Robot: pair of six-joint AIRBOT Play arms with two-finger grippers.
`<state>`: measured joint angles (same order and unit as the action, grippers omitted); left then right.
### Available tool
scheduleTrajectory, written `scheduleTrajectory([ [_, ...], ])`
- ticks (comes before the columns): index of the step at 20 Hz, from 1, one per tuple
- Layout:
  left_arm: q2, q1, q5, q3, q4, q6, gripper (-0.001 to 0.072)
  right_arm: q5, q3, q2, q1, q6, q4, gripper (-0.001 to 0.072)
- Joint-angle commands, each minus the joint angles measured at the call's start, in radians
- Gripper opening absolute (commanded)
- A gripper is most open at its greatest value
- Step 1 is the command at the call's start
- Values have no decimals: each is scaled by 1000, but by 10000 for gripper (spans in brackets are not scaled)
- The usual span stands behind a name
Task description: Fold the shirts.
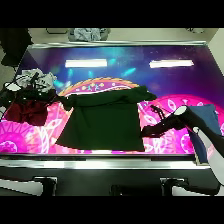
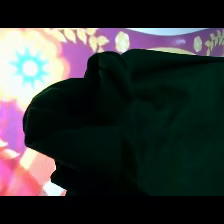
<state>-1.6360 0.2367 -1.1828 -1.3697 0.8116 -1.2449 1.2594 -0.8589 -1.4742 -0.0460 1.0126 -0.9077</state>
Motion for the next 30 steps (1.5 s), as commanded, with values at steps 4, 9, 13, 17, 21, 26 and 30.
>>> scheduleTrajectory([
  [4,2,5,2,-2,0,1,34,-227,13,-16,168,74,32,40],
  [9,2,57,-43,-54,-1,0,34,-130,-251,-11,-40,22,-156,39],
  [13,-17,27,-167,-47,0,1,34,-354,-468,-11,-262,138,-177,40],
  [17,-29,-50,-186,-2,0,20,34,-344,-468,-54,-226,148,-181,42],
  [21,-26,-89,-187,-2,-1,23,34,-257,-476,-57,-196,111,-184,592],
  [26,-26,-87,-187,-2,-1,50,34,221,-391,112,-142,-26,-249,612],
  [30,-25,-87,-194,-2,-1,51,34,110,97,280,2,22,-105,700],
])
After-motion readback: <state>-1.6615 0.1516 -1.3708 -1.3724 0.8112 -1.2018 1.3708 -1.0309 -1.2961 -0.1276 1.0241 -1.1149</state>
